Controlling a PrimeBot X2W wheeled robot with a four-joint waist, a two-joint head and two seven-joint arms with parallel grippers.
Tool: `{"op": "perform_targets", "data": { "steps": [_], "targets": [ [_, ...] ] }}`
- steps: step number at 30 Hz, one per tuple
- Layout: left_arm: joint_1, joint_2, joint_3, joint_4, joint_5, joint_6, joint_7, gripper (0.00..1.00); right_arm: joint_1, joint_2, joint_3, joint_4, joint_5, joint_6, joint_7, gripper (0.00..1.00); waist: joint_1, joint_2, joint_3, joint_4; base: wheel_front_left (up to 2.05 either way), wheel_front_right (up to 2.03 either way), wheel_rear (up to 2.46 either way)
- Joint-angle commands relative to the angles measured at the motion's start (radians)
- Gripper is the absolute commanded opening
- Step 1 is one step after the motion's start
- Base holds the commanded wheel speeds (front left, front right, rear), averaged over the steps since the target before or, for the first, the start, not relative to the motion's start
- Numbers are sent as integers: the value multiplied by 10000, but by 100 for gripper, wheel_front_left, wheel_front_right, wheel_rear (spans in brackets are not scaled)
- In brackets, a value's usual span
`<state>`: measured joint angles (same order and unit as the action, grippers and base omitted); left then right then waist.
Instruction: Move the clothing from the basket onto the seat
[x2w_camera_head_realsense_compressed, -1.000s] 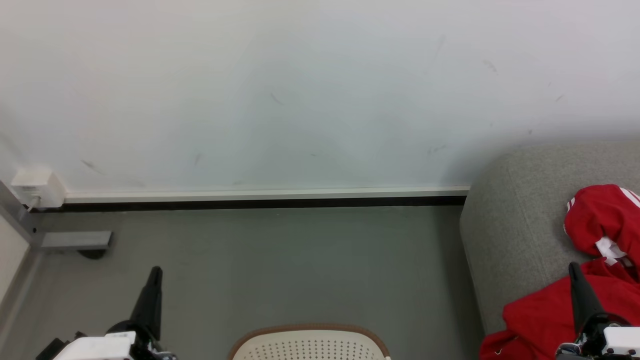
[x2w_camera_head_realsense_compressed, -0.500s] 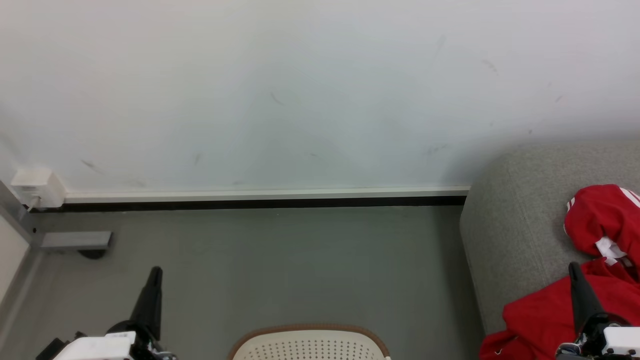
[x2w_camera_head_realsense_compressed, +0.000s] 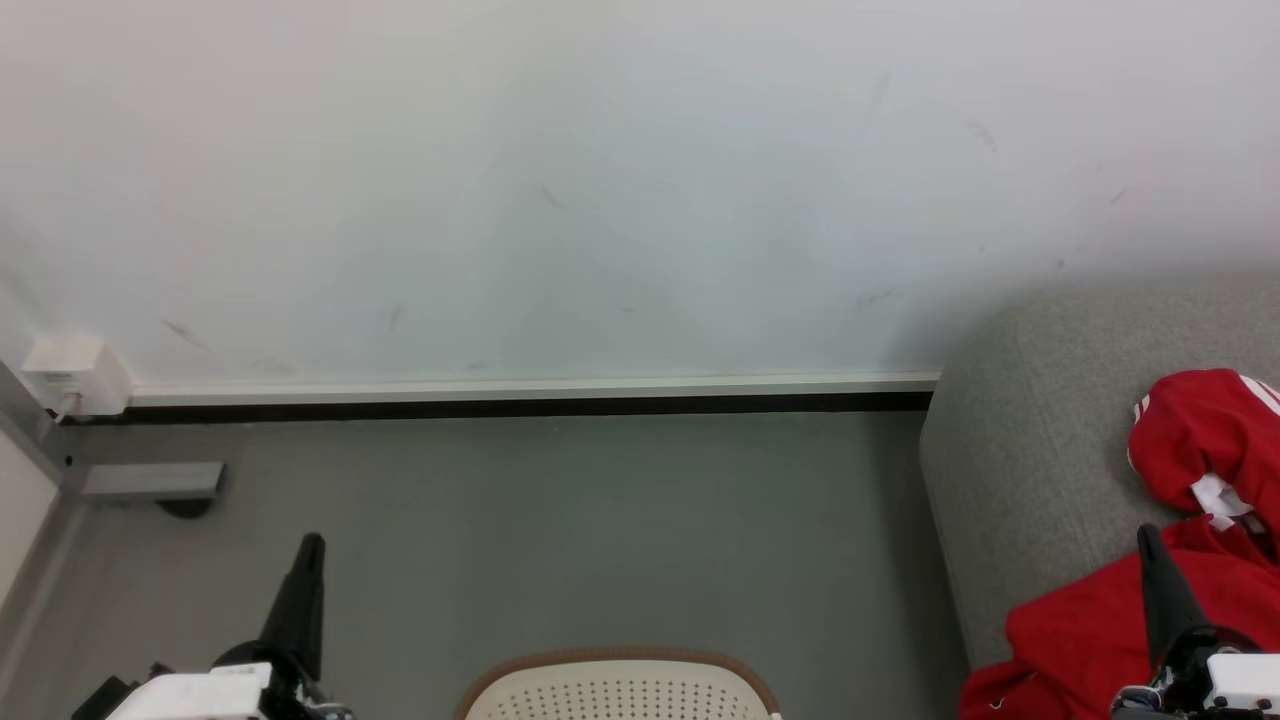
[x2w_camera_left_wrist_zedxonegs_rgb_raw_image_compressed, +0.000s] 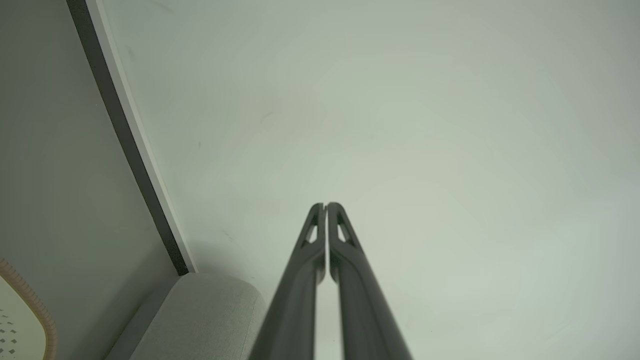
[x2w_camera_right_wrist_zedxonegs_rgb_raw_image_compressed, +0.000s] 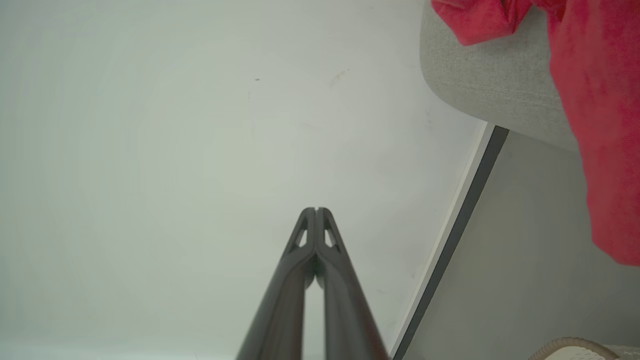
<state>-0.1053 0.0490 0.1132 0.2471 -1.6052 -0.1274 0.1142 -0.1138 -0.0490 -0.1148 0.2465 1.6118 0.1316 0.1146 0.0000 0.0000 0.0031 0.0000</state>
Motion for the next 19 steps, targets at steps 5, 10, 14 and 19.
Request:
{"op": "perform_targets", "data": {
  "steps": [5, 10, 14, 19],
  "targets": [
    [-69, 21, 19, -35, -142, -65, 34, 0, 116, -3, -32, -47, 20, -17, 26, 0, 0, 0, 0, 0, 0, 0, 0],
    [-69, 21, 19, -35, -142, -65, 34, 0, 116, -3, -32, -47, 20, -18, 26, 0, 0, 0, 0, 0, 0, 0, 0],
    [-69, 21, 19, -35, -142, -65, 34, 0, 116, -3, -31, -47, 20, -18, 26, 0, 0, 0, 0, 0, 0, 0, 0],
    [-69, 21, 19, -35, -142, -65, 34, 0, 116, -3, -31, -47, 21, -18, 25, 0, 0, 0, 0, 0, 0, 0, 0]
  ]
}}
